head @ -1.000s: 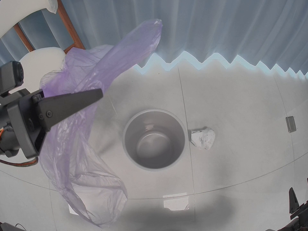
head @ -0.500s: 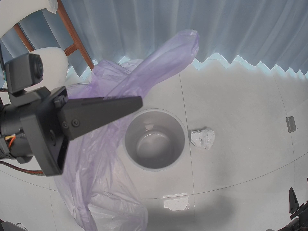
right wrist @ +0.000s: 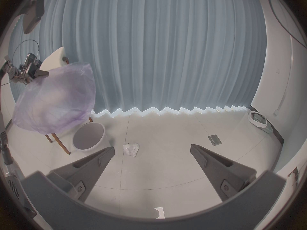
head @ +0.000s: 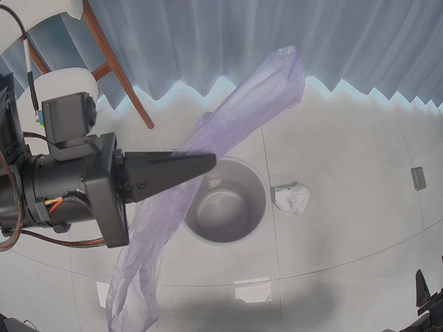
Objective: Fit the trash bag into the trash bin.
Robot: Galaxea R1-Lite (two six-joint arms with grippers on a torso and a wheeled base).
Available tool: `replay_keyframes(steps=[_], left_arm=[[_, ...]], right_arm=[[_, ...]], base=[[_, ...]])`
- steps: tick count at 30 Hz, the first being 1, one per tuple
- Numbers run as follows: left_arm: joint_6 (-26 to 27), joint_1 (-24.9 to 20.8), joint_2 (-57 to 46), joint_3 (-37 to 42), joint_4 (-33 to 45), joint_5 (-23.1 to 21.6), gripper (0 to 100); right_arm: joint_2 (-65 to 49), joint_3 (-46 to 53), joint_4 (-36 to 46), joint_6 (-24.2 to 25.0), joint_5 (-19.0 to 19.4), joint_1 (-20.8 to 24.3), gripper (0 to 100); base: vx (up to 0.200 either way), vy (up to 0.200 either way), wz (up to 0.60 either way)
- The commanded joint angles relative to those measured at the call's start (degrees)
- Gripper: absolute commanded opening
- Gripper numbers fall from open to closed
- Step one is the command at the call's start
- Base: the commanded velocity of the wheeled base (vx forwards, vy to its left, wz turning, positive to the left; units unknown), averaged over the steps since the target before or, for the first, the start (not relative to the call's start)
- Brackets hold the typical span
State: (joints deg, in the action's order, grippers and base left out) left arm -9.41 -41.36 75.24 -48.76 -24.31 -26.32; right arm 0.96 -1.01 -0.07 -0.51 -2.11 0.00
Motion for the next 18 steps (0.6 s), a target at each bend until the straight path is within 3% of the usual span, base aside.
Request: replay_keyframes(steps=[1,11,18], left_arm=[[4.4,3.7,2.5,1.8,0.1,-0.1,0],[5.2,6.3,5.9,0.2,-0.2,1.3,0],[5.0,0.6,5.4,-0.5,0.4,1.6,0]], right_arm=[[-1.0,1.0,0.0,0.0,0.0,0.0,100],[-1.0,1.0,0.0,0.1,0.0,0.0,100],[-1.0,1.0,0.0,0.1,0.0,0.0,100]], base=[[0.000,0.000,0.00],[0.000,0.000,0.00],[0.000,0.000,0.00]])
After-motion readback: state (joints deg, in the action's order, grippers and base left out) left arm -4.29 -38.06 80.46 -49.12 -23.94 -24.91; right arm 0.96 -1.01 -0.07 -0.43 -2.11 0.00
